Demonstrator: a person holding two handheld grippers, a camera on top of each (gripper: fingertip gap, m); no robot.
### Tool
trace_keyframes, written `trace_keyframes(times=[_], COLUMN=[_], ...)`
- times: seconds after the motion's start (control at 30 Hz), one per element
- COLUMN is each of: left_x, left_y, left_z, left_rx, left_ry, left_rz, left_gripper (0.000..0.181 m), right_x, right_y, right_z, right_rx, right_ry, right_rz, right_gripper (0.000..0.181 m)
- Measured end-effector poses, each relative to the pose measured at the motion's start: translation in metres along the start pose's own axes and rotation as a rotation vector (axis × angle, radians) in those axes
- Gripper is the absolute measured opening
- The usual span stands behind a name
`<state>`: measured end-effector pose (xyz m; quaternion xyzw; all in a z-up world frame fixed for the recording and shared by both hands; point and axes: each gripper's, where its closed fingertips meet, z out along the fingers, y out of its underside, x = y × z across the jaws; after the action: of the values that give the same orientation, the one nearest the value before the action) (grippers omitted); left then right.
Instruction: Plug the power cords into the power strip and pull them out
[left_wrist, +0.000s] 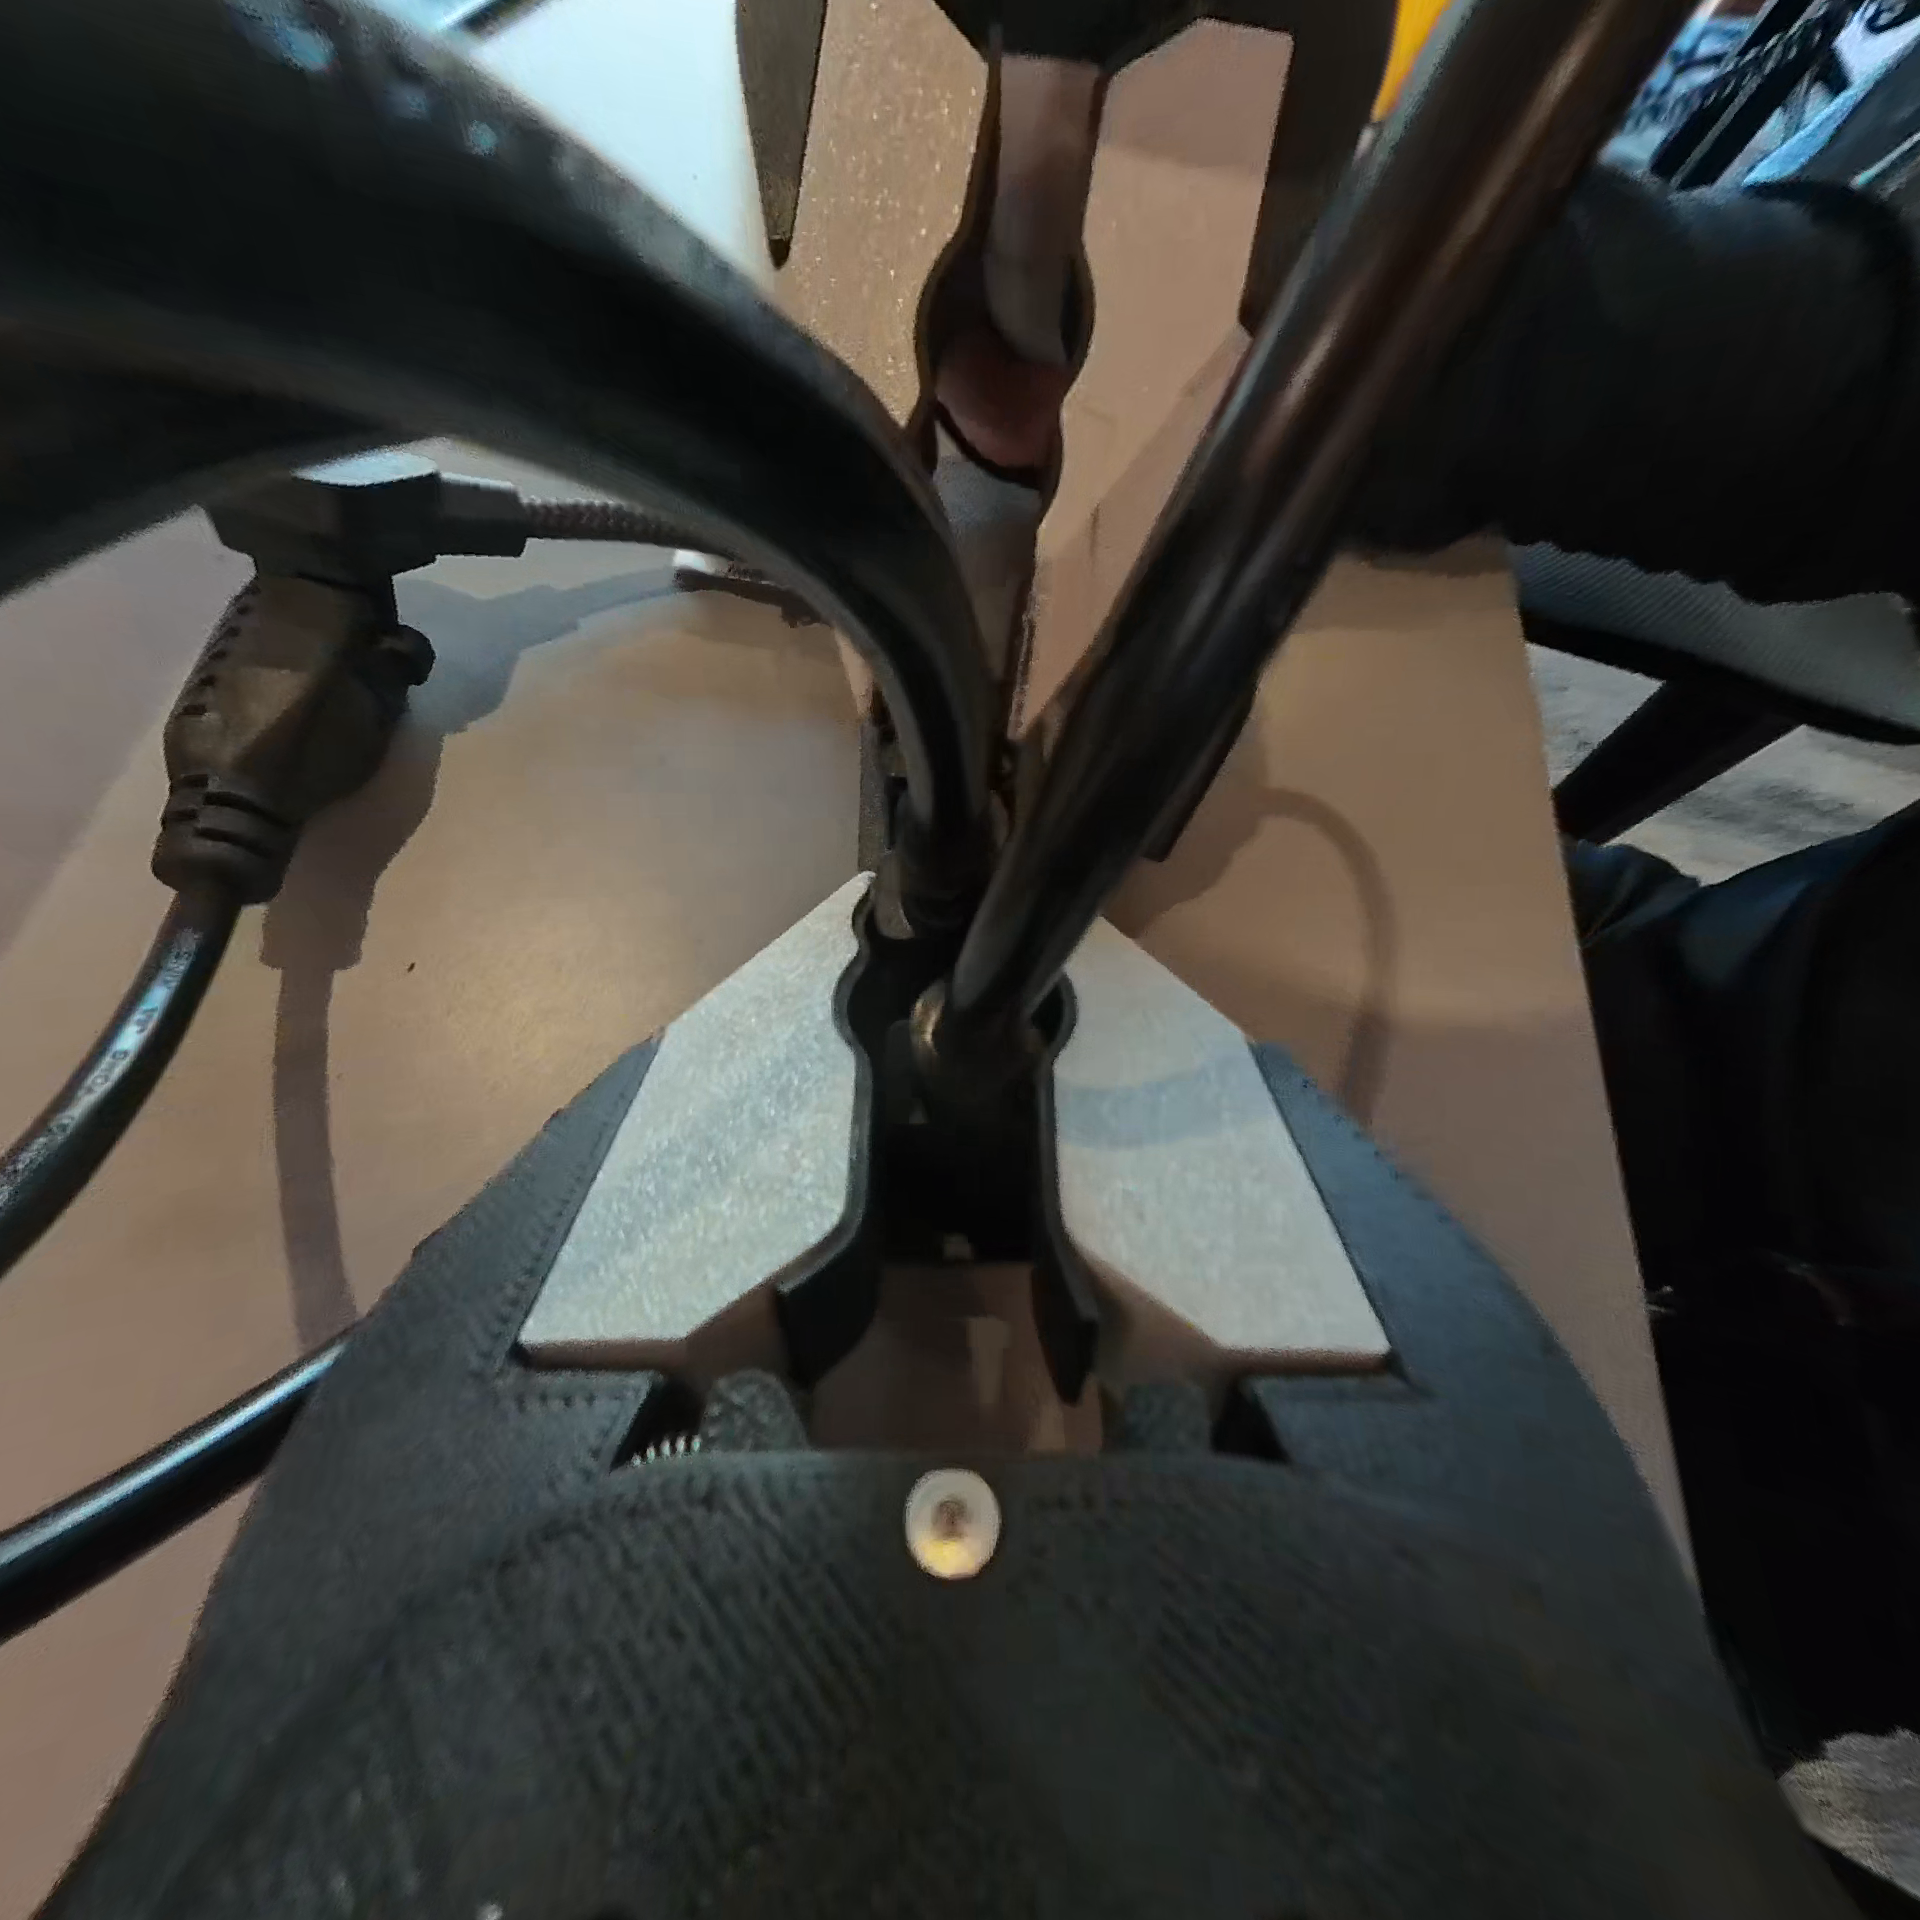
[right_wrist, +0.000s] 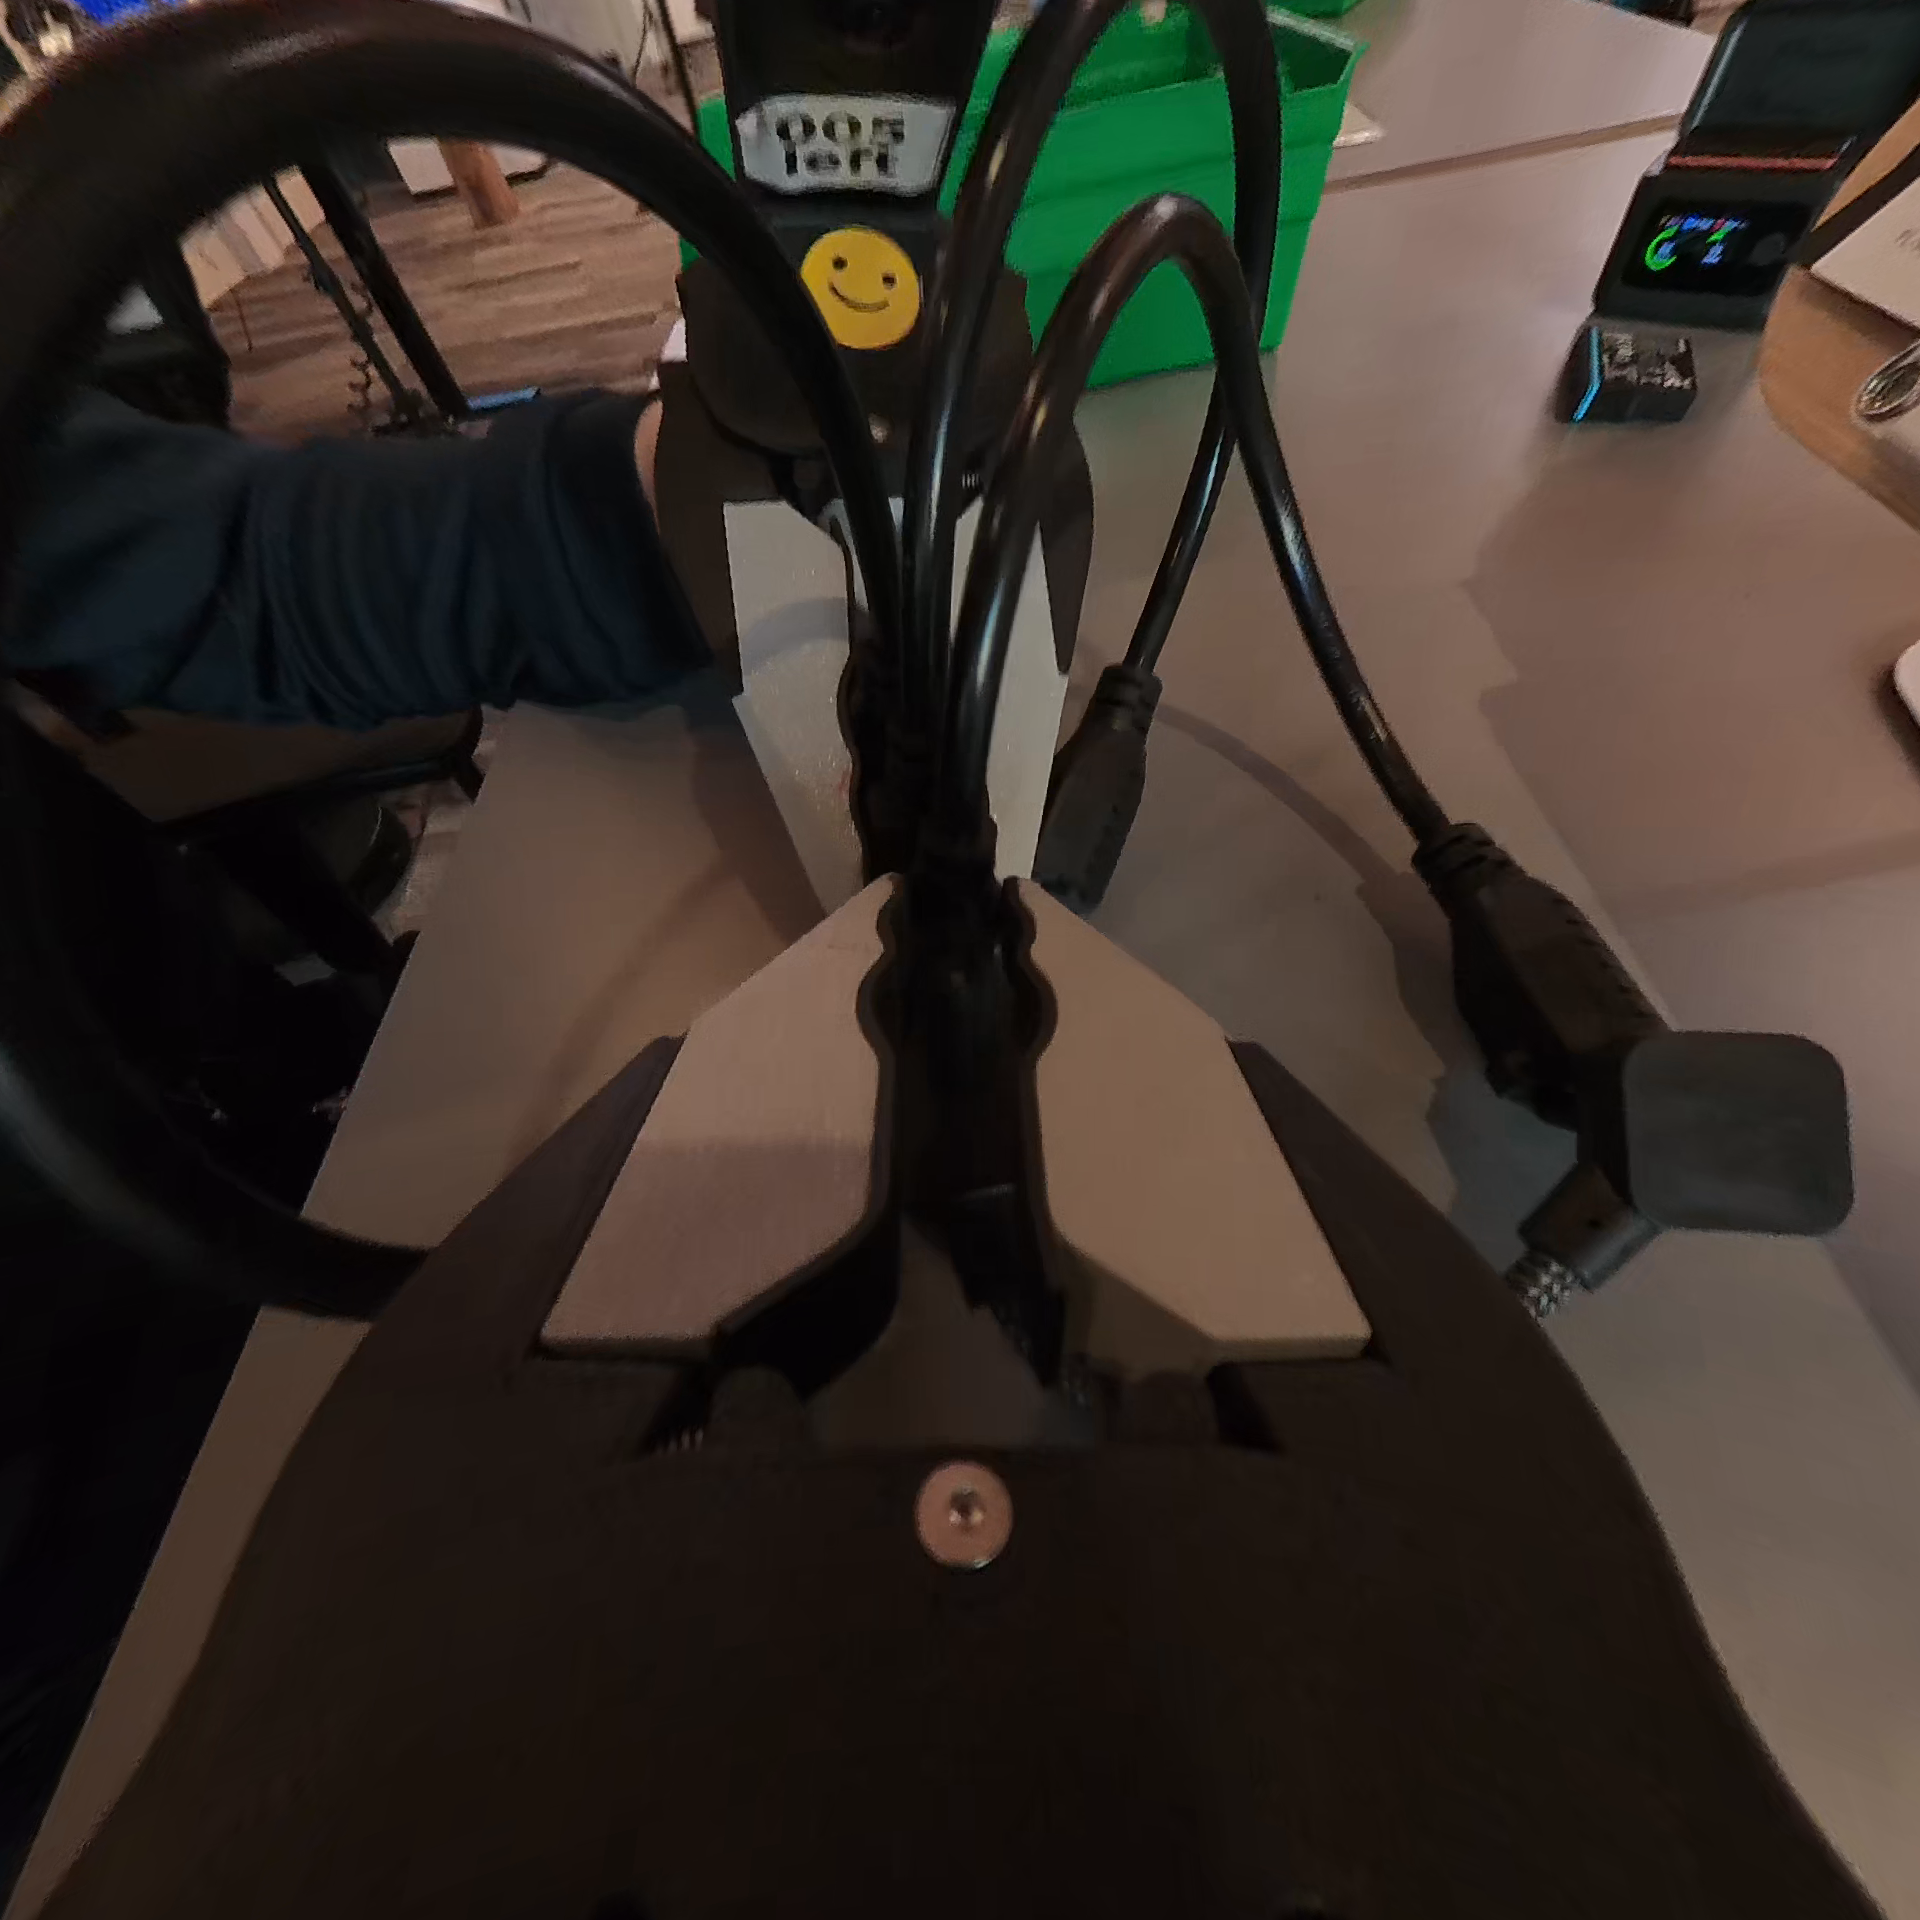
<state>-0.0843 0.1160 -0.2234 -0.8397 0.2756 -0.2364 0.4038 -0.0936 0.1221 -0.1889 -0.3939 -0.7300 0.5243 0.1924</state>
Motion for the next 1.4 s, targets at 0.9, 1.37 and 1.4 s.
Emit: trace_keyframes(times=[0.9,1.37,1.4], left_x=[0.003,0.002,0.002], left_y=[0.001,0.003,0.002], left_z=[0.005,-0.005,-0.006], left_rx=[-0.019,-0.002,0.000], left_ry=[-0.067,-0.030,-0.027], left_rz=[0.183,0.122,0.119], left_gripper=[0.026,0.026,0.026], right_x=[-0.006,-0.006,-0.006], right_y=[0.031,0.020,0.019], right_z=[0.015,0.022,0.022], right_rx=[-0.197,-0.127,-0.122], right_ry=[0.059,0.071,0.073], right_rz=[-0.206,-0.088,-0.088], right_gripper=[0.024,0.021,0.021])
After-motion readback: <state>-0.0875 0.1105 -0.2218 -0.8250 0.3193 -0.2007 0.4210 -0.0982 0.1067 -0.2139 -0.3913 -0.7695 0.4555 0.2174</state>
